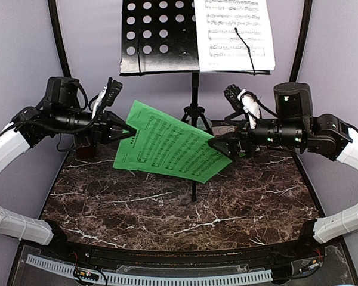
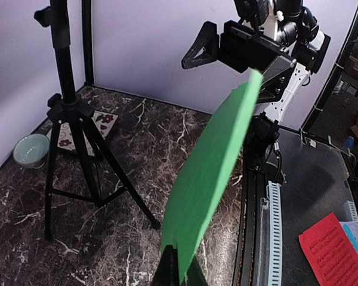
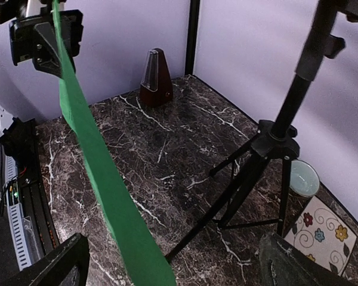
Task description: Set up the instrument practice props
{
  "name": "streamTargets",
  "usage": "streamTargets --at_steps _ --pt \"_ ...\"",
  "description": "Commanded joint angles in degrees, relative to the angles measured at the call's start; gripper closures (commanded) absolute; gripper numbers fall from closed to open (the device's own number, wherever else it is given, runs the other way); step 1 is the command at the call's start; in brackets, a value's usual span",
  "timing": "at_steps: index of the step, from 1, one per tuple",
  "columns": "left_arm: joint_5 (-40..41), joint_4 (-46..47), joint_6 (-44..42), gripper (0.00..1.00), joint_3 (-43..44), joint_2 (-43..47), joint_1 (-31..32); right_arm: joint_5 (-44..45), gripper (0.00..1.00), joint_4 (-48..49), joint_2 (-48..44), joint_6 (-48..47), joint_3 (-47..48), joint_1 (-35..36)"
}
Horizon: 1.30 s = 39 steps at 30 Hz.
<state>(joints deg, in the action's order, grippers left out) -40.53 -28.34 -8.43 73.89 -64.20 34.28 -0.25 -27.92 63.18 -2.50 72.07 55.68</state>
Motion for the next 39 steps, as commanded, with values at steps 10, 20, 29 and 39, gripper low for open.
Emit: streamTargets --at_steps 10,20,29,39 --pt "2.39 -15.19 -5.86 1.00 10.18 -9.66 9.90 1.48 0.22 -6.37 13.19 -6.67 12.93 8.27" --pt "0.11 -17.27 -11.48 1.00 10.54 -10.21 12.96 0.40 0.19 -10.68 14.96 -12.79 12.98 12.14" --pt "0.16 -14.78 -13.47 1.00 9.76 -8.79 13.22 -3.61 0.69 -11.75 15.61 -12.83 12.58 12.12" --pt "9.81 -8.74 -11.31 0.66 7.28 -5.53 13.27 -5.85 1.00 -11.68 14.35 -10.13 15.46 11.95"
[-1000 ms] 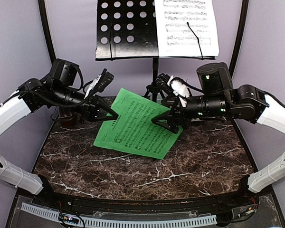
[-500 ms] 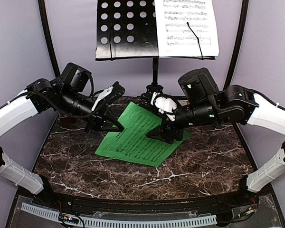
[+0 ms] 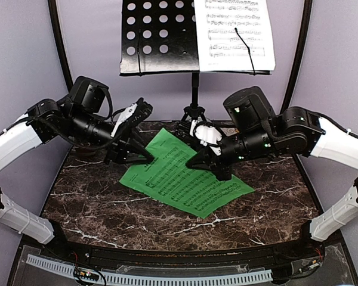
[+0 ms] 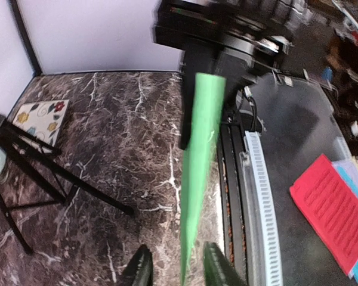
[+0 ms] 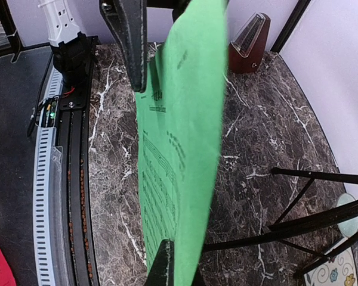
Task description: Set up the instrument practice props
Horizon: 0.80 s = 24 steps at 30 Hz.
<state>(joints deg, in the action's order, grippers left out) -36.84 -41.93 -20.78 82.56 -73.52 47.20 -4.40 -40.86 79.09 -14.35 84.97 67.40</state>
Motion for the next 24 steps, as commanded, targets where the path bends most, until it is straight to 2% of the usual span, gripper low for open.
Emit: streamTargets --at_steps 1,4,7,13,17,20,24 --pt "8.38 6.62 2.22 0.61 -2.06 4.81 0.35 -1.67 1.00 2.11 -2.25 2.19 2.83 0.09" --pt "18.13 14.73 5.22 0.47 -5.42 9.18 0.35 -2.39 1.00 6.43 -4.64 4.17 3.68 -1.42" --pt "24.87 21.64 7.51 0.40 -8.80 13.75 0.27 -4.52 1.00 11.28 -6.79 6.76 4.65 -4.75" --pt "23.97 24.39 12.23 0.45 -5.33 15.42 0.26 -7.56 1.00 20.64 -8.17 10.07 8.87 -11.16" --pt "28.91 28.51 15.86 0.45 -3.34 15.85 0.28 -9.96 1.00 26.69 -7.55 12.32 12.51 -15.31" --pt "33.87 29.85 20.30 0.44 -0.06 14.52 0.27 -8.03 1.00 30.16 -5.83 12.87 16.03 -16.76" --pt "33.64 33.01 24.40 0.44 2.78 12.36 0.26 -4.53 1.00 32.12 -1.87 13.04 22.22 -19.13"
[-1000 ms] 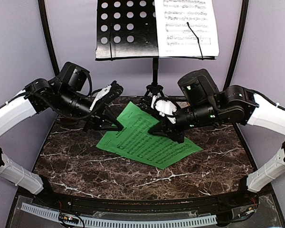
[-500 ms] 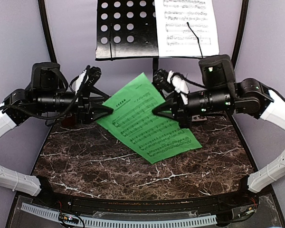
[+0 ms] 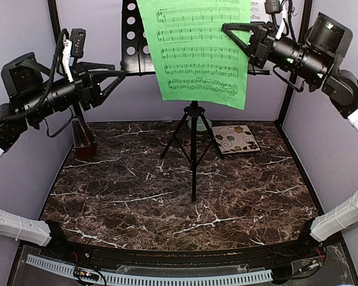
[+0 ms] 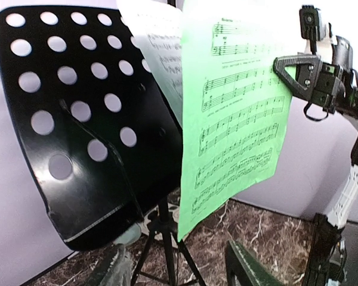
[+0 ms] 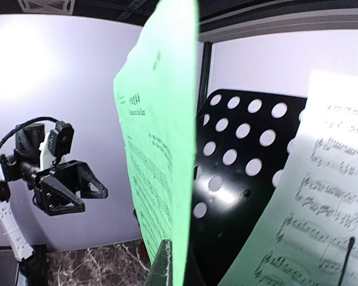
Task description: Set up the instrument practice props
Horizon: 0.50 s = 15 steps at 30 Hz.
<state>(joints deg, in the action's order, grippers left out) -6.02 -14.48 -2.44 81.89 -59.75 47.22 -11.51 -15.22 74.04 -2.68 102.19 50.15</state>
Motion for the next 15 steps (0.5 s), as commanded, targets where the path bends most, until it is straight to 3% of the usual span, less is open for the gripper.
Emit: streamTargets --at_steps 1,10,15 --pt "2.72 5.94 6.38 0.44 4.19 -2.02 0.24 2.81 1.00 7.09 4.15 1.55 6.58 -2.71" --pt "5.11 7.70 6.50 0.46 9.64 -7.48 -0.03 4.88 1.00 14.60 12.44 3.70 14.59 -9.51" --pt "3.35 4.03 11.57 0.52 15.72 -11.09 -4.62 4.05 1.00 16.46 16.61 3.43 18.76 -11.19"
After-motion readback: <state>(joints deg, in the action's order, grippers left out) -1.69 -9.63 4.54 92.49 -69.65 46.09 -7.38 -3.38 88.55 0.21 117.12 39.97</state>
